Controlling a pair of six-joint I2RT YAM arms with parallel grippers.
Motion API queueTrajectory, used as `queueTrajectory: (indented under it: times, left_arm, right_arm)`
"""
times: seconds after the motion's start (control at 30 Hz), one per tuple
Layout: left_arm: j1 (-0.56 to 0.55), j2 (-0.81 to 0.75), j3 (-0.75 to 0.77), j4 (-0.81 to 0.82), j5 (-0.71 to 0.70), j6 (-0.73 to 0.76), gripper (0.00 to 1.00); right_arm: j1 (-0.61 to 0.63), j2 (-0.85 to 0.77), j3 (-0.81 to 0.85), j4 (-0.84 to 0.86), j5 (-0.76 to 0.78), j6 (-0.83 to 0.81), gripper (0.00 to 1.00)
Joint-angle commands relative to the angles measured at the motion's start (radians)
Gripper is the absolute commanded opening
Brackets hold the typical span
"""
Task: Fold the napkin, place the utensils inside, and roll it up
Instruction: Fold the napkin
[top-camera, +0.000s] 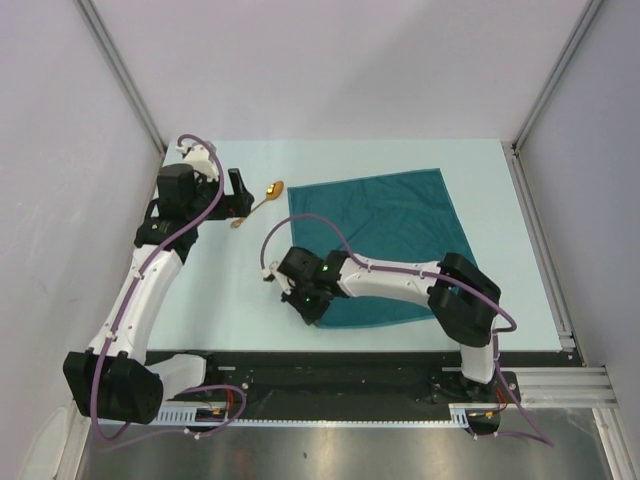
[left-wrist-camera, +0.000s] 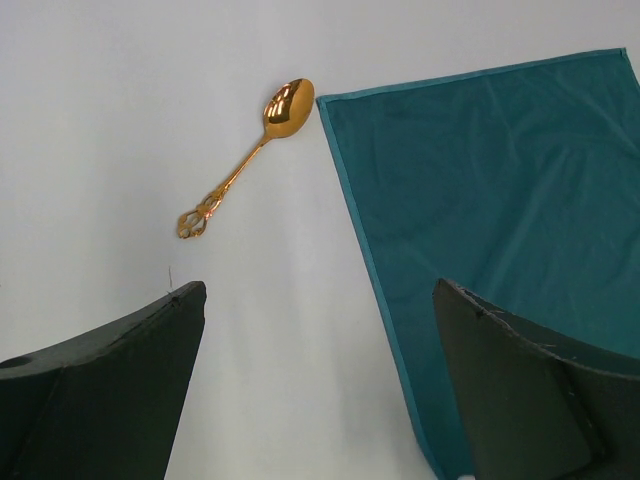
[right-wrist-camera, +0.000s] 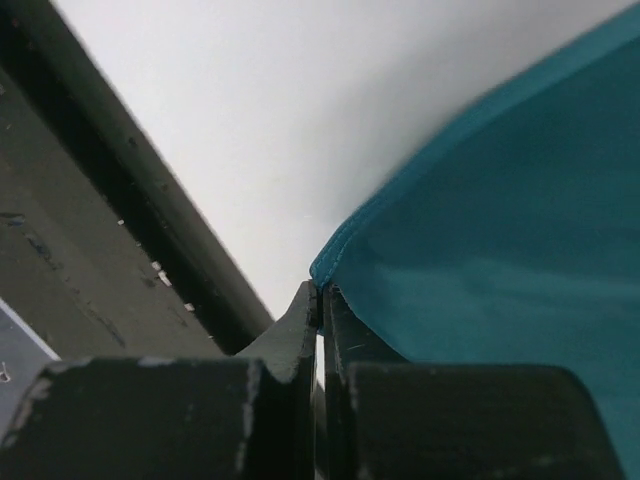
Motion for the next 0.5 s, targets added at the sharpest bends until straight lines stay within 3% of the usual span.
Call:
queueTrajectory:
  times: [0.0,0.23,0.47]
  left_arm:
    - [0.01,-0.032,0.0,0.025,0.015,0.002,1.0]
    - [0.014,-0.026,0.003,0.024,0.0,0.011,1.0]
    - [0.016,-0.009,0.004,0.018,-0.006,0.015,1.0]
  right_arm:
    - [-0.149,-0.045,0.034,-0.068,0.075,-0.033,0.0]
    - [-0.488,-0.013,0.053,-0.026,0.147,-0.148,0.0]
    - [-0.755,0.173,0.258,0.025,0.156,-0.198,0.0]
